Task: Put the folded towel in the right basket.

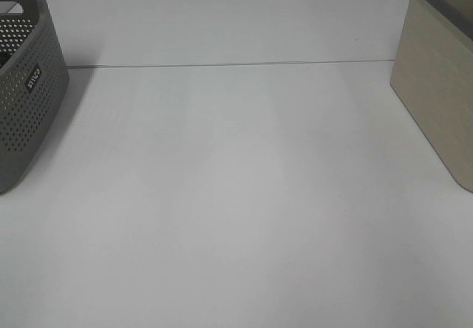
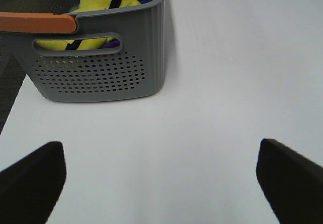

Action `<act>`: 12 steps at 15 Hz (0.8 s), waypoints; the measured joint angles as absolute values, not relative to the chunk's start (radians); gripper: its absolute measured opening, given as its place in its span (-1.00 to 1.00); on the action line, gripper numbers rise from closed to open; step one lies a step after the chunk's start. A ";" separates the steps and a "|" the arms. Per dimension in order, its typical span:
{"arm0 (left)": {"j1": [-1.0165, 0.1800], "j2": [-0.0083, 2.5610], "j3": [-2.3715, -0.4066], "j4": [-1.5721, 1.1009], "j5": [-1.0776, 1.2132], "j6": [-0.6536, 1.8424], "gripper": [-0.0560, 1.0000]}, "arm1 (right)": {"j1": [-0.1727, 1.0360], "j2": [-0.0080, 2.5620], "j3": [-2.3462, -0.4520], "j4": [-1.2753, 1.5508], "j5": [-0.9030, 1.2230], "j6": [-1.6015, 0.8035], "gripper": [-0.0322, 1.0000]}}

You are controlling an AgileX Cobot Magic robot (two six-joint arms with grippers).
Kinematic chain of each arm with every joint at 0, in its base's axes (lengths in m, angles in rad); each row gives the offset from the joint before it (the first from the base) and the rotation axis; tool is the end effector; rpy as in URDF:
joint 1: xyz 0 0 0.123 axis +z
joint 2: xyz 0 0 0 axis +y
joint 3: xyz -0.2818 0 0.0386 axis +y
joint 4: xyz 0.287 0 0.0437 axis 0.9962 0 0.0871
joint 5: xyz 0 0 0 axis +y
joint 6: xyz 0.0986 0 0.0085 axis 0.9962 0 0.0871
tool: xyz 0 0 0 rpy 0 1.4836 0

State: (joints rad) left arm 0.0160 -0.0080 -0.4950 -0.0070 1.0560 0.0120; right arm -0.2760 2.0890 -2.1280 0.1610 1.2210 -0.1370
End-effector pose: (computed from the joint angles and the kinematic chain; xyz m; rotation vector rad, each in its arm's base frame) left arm 0.0367 0.0000 0.2914 -0.0038 2.0366 0.0092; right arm 0.4883 -0.1228 0.3167 0.2079 2.6342 0.0819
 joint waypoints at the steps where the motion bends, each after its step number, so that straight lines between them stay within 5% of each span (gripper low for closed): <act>1: 0.016 -0.008 -0.495 -0.007 1.056 0.012 0.95 | -0.270 2.083 -2.129 0.166 1.221 -0.135 0.24; 12: 0.016 -0.008 -0.495 -0.007 1.056 0.012 0.95 | 0.099 1.827 -2.073 0.172 1.221 -0.074 0.35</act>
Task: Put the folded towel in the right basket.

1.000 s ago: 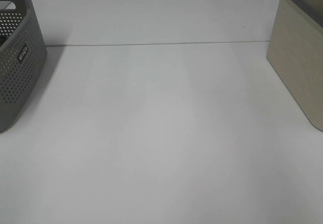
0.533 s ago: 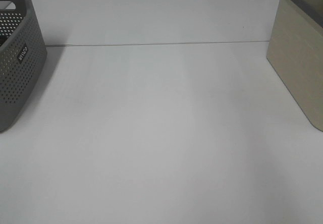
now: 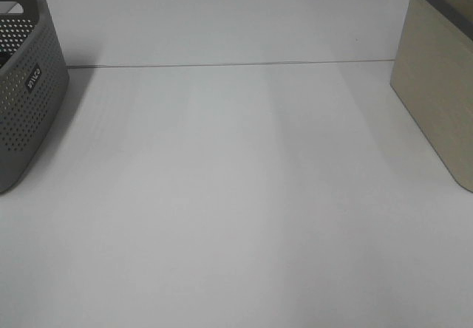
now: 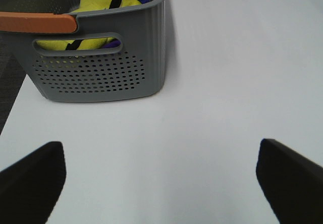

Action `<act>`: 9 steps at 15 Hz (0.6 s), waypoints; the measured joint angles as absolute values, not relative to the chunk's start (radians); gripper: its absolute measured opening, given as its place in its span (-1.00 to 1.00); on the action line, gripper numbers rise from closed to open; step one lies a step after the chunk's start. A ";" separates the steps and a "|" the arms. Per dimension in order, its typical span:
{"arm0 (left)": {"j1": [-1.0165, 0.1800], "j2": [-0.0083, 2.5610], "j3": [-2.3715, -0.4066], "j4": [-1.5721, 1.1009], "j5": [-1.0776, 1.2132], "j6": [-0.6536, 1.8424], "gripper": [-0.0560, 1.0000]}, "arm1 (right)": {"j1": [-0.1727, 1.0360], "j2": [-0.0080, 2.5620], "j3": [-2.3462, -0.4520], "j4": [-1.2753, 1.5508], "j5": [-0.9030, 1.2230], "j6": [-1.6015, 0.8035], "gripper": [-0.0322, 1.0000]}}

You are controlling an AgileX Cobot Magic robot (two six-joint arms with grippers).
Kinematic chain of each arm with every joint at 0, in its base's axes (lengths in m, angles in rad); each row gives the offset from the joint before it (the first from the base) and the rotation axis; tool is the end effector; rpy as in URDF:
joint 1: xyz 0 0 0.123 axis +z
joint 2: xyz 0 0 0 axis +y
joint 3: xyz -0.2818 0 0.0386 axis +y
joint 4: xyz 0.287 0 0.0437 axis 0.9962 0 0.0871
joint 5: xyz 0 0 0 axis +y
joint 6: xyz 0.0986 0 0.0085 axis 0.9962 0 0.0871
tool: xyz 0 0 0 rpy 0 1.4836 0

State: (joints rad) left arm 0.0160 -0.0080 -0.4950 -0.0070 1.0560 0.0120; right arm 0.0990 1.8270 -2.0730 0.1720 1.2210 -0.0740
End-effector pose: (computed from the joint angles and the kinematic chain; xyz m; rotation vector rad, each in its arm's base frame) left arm 0.0367 0.0000 0.2914 -0.0038 2.0366 0.0092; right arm 0.4347 0.0592 0.4226 -0.2100 2.4433 0.2352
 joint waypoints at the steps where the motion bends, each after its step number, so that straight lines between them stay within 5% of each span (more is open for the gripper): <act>1: 0.016 -0.008 -0.495 -0.007 1.056 0.012 0.95 | 0.103 1.774 -2.004 0.171 1.220 -0.069 0.35; 9: 0.016 -0.008 -0.495 -0.007 1.056 0.012 0.95 | 0.103 1.144 -1.137 0.135 1.219 -0.068 0.35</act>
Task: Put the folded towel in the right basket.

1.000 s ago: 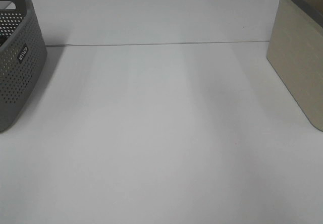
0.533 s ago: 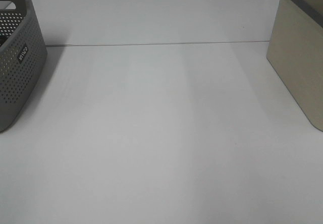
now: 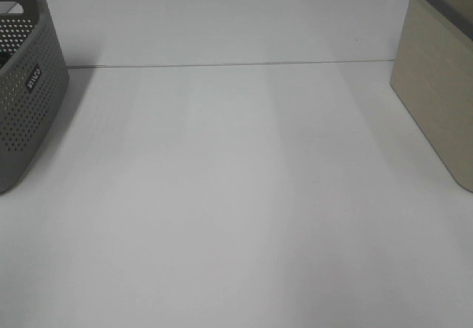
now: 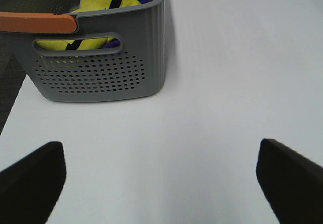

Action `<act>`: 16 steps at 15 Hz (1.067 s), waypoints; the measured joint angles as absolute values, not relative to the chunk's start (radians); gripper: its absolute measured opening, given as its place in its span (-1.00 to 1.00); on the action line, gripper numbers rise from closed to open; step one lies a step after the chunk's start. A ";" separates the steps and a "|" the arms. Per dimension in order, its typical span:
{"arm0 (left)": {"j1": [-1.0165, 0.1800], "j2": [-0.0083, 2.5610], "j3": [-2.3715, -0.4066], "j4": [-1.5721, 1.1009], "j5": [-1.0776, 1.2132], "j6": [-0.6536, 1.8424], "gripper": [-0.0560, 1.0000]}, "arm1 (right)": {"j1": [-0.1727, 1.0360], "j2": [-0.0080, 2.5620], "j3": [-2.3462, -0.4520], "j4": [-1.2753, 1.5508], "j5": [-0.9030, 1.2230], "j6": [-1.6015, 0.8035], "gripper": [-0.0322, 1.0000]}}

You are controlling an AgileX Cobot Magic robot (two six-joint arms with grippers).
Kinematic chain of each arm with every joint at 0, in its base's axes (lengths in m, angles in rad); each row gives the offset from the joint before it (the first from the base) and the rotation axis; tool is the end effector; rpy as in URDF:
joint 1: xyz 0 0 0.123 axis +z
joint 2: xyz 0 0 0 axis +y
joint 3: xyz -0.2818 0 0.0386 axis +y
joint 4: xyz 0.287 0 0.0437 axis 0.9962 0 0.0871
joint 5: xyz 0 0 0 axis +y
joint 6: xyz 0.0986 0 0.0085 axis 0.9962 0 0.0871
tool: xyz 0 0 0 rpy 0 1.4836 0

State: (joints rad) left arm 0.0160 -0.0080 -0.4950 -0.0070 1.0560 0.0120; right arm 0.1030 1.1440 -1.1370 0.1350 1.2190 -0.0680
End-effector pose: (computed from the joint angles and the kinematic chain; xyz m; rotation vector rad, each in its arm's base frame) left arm 0.0367 0.0000 0.2914 -0.0038 2.0366 0.0092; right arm 0.2444 0.0378 0.3481 -0.2058 2.6981 0.1959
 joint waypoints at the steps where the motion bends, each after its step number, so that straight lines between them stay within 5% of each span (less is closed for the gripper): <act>1: 0.016 -0.008 -0.495 -0.007 1.056 0.012 0.95 | 0.103 1.059 -1.022 0.135 1.219 -0.068 0.35; 7: 0.016 -0.008 -0.495 -0.007 1.056 0.012 0.95 | 0.103 0.567 -0.574 0.117 1.147 -0.069 0.35; 16: 0.016 -0.008 -0.495 -0.007 1.056 0.012 0.95 | 0.103 0.089 -0.509 0.085 1.072 -0.098 0.35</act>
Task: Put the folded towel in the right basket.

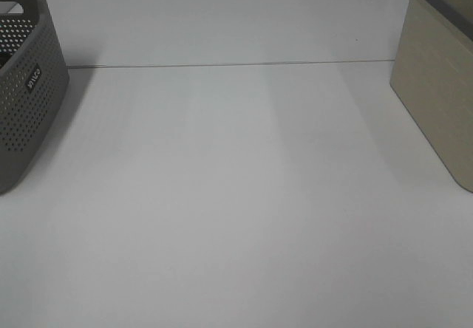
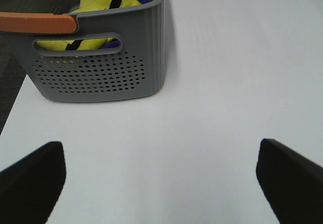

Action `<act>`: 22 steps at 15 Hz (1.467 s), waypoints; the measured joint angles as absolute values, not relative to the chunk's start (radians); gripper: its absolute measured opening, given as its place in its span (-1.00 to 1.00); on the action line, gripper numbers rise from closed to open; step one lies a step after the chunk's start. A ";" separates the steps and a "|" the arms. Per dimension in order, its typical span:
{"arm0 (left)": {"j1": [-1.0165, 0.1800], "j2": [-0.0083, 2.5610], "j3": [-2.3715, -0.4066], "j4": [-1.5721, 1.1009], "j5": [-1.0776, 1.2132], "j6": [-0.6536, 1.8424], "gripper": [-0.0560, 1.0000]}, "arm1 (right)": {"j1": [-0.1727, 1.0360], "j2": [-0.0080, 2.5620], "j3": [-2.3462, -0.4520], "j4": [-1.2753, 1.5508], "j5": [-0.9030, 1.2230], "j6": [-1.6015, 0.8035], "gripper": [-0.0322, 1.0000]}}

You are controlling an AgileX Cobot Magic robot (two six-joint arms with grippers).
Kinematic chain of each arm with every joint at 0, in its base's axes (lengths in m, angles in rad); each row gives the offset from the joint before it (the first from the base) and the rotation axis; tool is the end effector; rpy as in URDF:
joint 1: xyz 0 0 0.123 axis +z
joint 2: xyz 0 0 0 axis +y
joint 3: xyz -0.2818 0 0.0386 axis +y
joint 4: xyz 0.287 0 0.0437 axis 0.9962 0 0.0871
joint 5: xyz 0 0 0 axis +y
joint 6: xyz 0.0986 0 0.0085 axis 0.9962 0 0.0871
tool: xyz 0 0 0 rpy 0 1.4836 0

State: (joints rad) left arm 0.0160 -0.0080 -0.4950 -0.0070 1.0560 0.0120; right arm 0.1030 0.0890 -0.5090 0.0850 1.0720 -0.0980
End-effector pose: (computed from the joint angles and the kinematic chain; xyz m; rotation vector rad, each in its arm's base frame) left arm 0.0367 0.0000 0.2914 -0.0038 2.0366 0.0092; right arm 0.0493 0.0125 0.2906 -0.2146 2.1234 0.1065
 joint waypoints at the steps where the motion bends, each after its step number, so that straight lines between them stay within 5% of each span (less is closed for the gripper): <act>1: 0.016 -0.008 -0.495 -0.007 1.056 0.012 0.95 | 0.103 0.052 -0.509 0.085 1.072 -0.099 0.35; 22: 0.016 -0.008 -0.495 -0.007 1.056 0.012 0.95 | 0.015 -0.007 -0.506 0.093 1.072 -0.103 0.35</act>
State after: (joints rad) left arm 0.0160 -0.0080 -0.4950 -0.0070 1.0560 0.0120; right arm 0.0150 -0.0070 -0.5060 0.0930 1.0720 -0.1030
